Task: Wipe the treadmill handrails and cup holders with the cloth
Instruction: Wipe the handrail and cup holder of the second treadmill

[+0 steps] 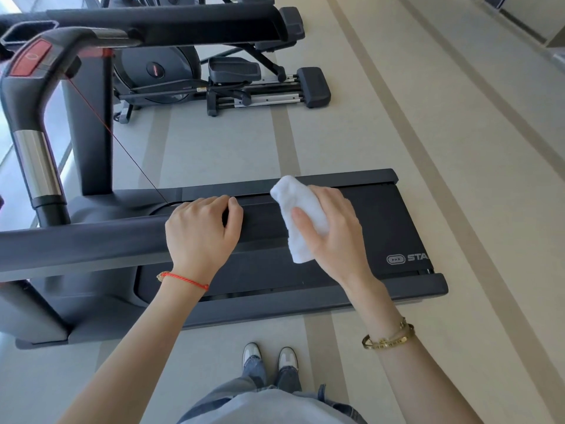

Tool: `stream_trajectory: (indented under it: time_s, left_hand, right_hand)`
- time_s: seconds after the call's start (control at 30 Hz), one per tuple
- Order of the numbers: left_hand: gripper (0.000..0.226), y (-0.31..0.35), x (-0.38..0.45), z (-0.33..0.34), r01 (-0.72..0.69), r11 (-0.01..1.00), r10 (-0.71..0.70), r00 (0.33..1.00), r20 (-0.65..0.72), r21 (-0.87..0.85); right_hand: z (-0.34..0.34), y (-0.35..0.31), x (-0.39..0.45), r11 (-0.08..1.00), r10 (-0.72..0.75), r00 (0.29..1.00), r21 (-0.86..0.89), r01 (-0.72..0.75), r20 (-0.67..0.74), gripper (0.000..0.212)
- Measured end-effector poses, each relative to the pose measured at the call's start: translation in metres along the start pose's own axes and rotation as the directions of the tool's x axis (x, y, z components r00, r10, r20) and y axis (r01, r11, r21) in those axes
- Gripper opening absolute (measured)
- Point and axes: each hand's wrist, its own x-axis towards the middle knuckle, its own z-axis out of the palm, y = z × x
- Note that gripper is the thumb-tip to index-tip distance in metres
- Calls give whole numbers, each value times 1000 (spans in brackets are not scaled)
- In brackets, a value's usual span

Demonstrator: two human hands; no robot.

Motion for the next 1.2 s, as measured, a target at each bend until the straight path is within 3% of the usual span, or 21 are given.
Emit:
stream_trajectory:
  time_s: [0.1, 0.23, 0.43, 0.6, 0.73, 0.83, 0.9, 1.03, 1.1, 1.2]
  left_hand:
    - [45, 0, 0, 1, -3, 1000, 3, 1000, -12, 0]
    - [45, 0, 0, 1, -9, 1000, 9, 1000, -22, -3]
    - [45, -1, -1, 2, -16, 1000, 16, 999, -45, -11]
    - [45, -1, -1, 2, -20, 1000, 20, 999, -47, -5]
    - [45, 0, -1, 3, -24, 1000, 24, 998, -58, -6]
    - [44, 0, 0, 4, -20, 1000, 20, 998, -61, -9]
    - [44, -1, -1, 4, -15, 1000, 15, 998, -56, -8]
    - [43, 0, 0, 3, -16, 1000, 16, 998, -67, 3]
    - [42, 0, 0, 2, -22, 1000, 23, 997, -78, 8]
    - [42, 0, 0, 2, -26, 1000, 27, 996, -90, 4]
  right_hand:
    - [-2, -9, 22, 992, 0, 993, -124, 14, 117, 32]
    - [-6, -5, 50, 978, 209, 934, -81, -193, 290, 52]
    - [-5, 10, 29, 904, 339, 923, 208, -373, 183, 35]
    - [-1, 8, 3, 932, 259, 965, 249, -262, 45, 22]
    - [0, -1, 1, 995, 89, 996, 35, -90, 27, 33]
    - [0, -14, 19, 981, -28, 992, -188, 51, 126, 34]
    - [-2, -19, 36, 973, 22, 970, -226, 35, 242, 38]
    - [-5, -19, 63, 961, 242, 875, -231, -156, 420, 52]
    - [-3, -18, 64, 954, 260, 879, -247, -169, 401, 51]
    - [1, -15, 47, 961, 160, 955, -260, -93, 250, 43]
